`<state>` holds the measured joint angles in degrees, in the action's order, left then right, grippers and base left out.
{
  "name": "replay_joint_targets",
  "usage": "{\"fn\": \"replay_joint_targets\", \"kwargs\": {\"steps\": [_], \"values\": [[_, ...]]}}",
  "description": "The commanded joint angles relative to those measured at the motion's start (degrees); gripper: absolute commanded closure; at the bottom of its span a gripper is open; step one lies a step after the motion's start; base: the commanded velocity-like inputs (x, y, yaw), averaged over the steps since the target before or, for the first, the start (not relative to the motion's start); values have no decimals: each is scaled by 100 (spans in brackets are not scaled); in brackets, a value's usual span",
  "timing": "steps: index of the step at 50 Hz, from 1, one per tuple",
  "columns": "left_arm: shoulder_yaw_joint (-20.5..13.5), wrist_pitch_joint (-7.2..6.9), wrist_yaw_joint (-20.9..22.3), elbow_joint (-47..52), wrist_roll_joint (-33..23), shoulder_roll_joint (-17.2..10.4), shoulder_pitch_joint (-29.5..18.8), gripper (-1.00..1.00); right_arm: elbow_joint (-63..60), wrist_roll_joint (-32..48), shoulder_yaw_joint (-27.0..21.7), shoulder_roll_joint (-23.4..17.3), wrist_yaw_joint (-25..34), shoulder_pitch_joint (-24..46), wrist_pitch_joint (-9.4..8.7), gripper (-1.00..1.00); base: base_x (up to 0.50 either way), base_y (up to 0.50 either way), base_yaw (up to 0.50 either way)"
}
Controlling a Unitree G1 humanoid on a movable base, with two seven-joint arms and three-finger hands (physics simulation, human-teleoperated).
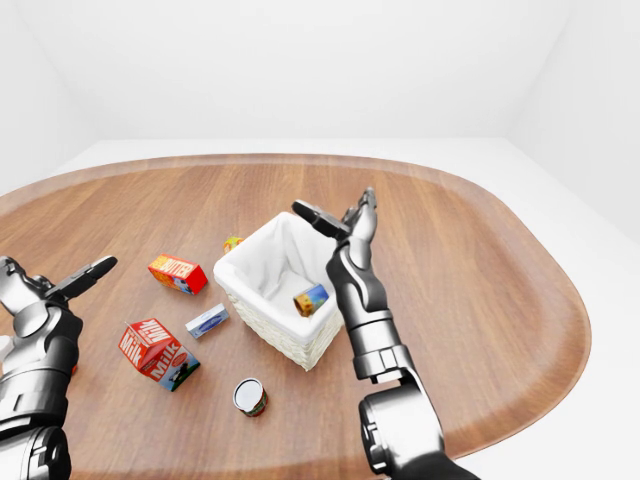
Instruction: Pick up the alphabet soup, and put it in the basket.
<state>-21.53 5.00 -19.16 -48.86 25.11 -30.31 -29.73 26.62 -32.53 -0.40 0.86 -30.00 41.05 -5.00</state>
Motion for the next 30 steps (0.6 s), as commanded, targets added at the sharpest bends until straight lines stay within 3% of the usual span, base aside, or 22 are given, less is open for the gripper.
{"fn": "replay_joint_targets", "kwargs": {"steps": [1,10,22,30], "values": [[2,0,0,1,7,-2,1,-100,-255,-4777,166,-434,0,-48,0,-100,0,0,0],[3,0,13,-32,1,0,-15,-100,-498,-6368,214,-415,0,-88,0,-100,0,0,0],[13,0,18,-79,6,-2,-35,-100,-1272,-7763,2008,-1489,0,138,0,-100,0,0,0],[32,0,28,-163,11,-5,-66,-100,-1687,-8046,2440,-1837,0,201,0,-100,0,0,0]]}}
